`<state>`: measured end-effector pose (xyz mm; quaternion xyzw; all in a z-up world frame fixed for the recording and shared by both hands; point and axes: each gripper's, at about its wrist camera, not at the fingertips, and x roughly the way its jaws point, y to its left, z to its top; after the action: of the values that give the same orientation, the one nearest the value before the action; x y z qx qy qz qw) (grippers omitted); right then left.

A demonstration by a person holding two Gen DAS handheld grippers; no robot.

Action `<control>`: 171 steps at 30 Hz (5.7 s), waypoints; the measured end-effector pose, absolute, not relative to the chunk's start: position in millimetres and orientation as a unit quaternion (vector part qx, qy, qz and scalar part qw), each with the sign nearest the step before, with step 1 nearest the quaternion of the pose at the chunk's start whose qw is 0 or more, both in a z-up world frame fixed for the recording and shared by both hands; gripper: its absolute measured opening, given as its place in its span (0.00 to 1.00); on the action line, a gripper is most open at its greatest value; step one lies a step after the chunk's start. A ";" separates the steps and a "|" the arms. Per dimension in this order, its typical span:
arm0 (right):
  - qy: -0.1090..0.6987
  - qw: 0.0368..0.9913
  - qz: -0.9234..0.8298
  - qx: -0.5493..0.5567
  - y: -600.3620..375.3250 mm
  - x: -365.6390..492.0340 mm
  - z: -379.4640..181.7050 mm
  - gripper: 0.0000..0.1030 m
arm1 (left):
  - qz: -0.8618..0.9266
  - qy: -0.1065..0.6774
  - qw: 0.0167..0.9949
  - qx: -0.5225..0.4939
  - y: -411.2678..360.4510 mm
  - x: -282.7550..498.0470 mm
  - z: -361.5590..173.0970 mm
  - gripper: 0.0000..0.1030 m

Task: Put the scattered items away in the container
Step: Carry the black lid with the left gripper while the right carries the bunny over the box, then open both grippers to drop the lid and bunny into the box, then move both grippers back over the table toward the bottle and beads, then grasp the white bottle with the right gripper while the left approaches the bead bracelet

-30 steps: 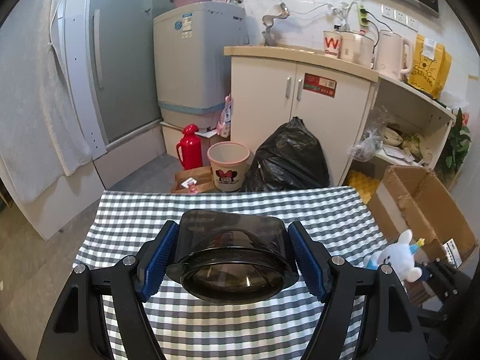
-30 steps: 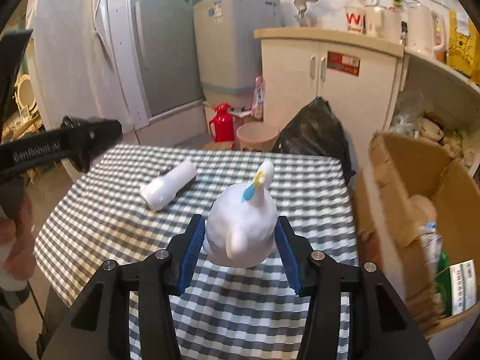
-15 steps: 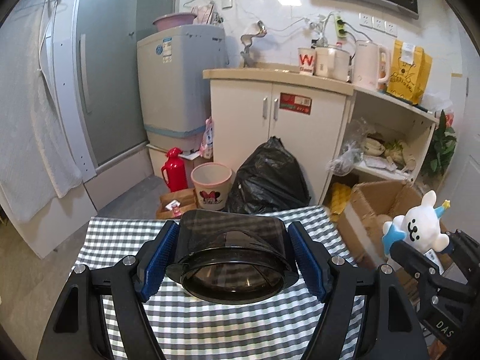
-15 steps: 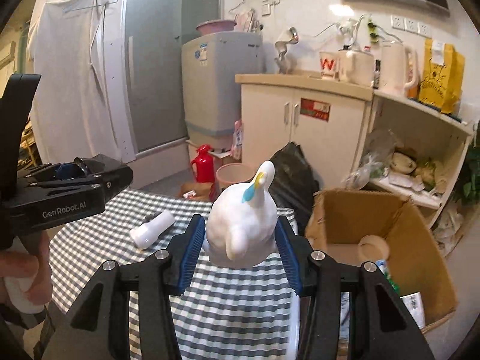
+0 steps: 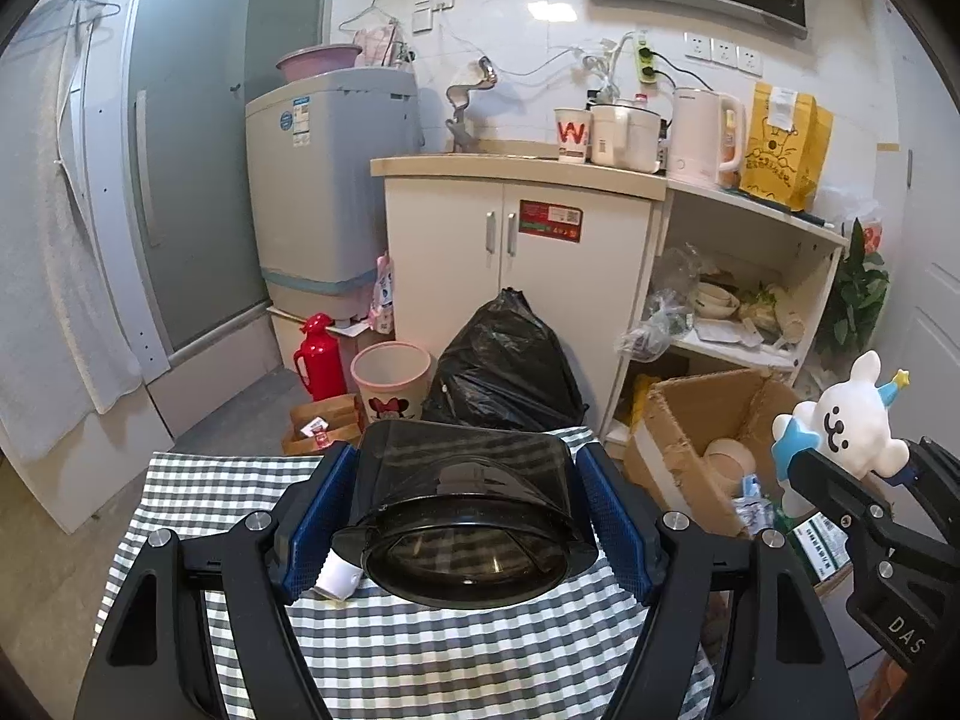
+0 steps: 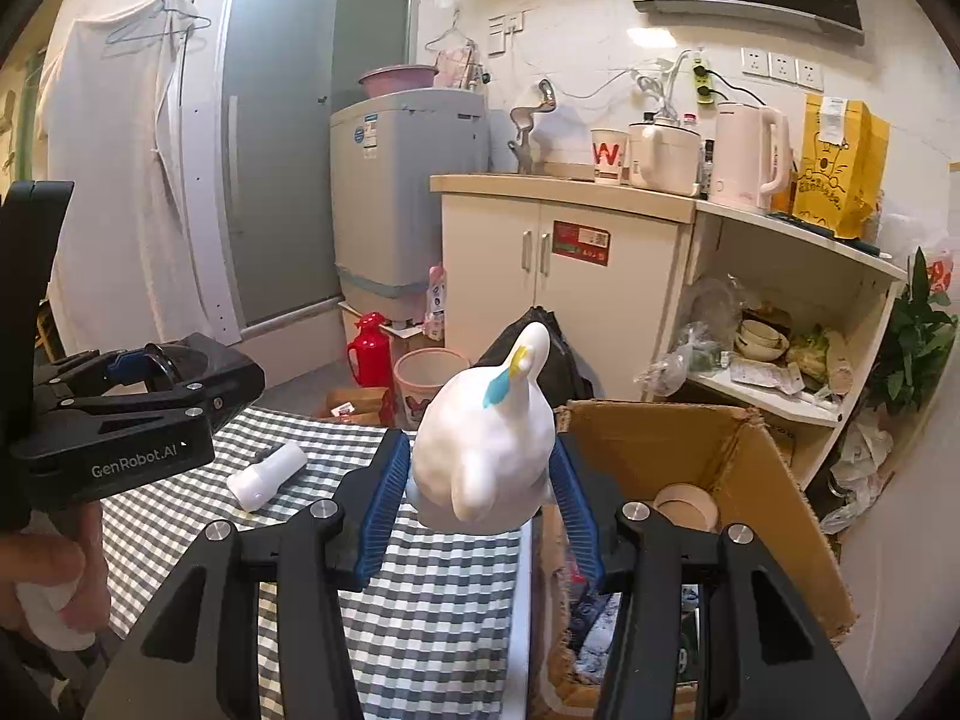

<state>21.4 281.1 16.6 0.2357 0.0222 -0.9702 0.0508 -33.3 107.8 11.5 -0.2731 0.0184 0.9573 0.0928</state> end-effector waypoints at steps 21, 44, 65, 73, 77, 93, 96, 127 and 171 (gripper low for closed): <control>-0.002 -0.052 -0.970 0.238 385.0 26.2 23.4 0.47 | 0.942 0.036 0.184 -0.278 207.4 -47.5 8.7 0.74; -0.018 -0.085 -0.952 0.294 445.6 2.7 -17.5 0.44 | 0.907 0.070 0.267 -0.316 303.3 -69.6 -30.9 0.74; -0.042 -0.111 -0.944 0.307 472.3 0.0 -38.8 0.43 | 0.887 0.121 0.291 -0.338 352.5 -76.1 -64.5 0.87; -0.041 -0.114 -0.953 0.279 465.7 12.9 -17.6 0.43 | 0.902 0.109 0.280 -0.309 339.2 -69.4 -38.8 0.91; -0.037 -0.108 -0.958 0.265 456.3 18.6 -5.5 0.43 | 0.911 0.103 0.268 -0.295 325.1 -63.2 -23.6 0.91; -0.023 -0.062 -0.972 0.225 392.1 35.5 27.5 0.44 | 0.943 0.071 0.209 -0.251 240.1 -33.9 25.5 0.93; -0.017 -0.049 -0.975 0.218 374.9 37.2 32.9 0.45 | 0.947 0.061 0.197 -0.246 223.6 -28.9 31.5 0.93; 0.010 -0.002 -0.985 0.173 266.7 40.6 53.5 1.00 | 0.973 0.000 0.087 -0.213 75.8 -10.3 58.2 1.00; 0.054 0.133 -0.936 0.320 103.5 -69.0 -62.2 1.00 | 0.953 -0.043 -0.037 -0.296 -91.9 -90.6 -29.3 1.00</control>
<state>-69.0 103.5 -62.2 0.3203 0.0541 -0.9363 0.1332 -90.6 -91.9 -29.3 -0.2964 -0.0428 0.9534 -0.0366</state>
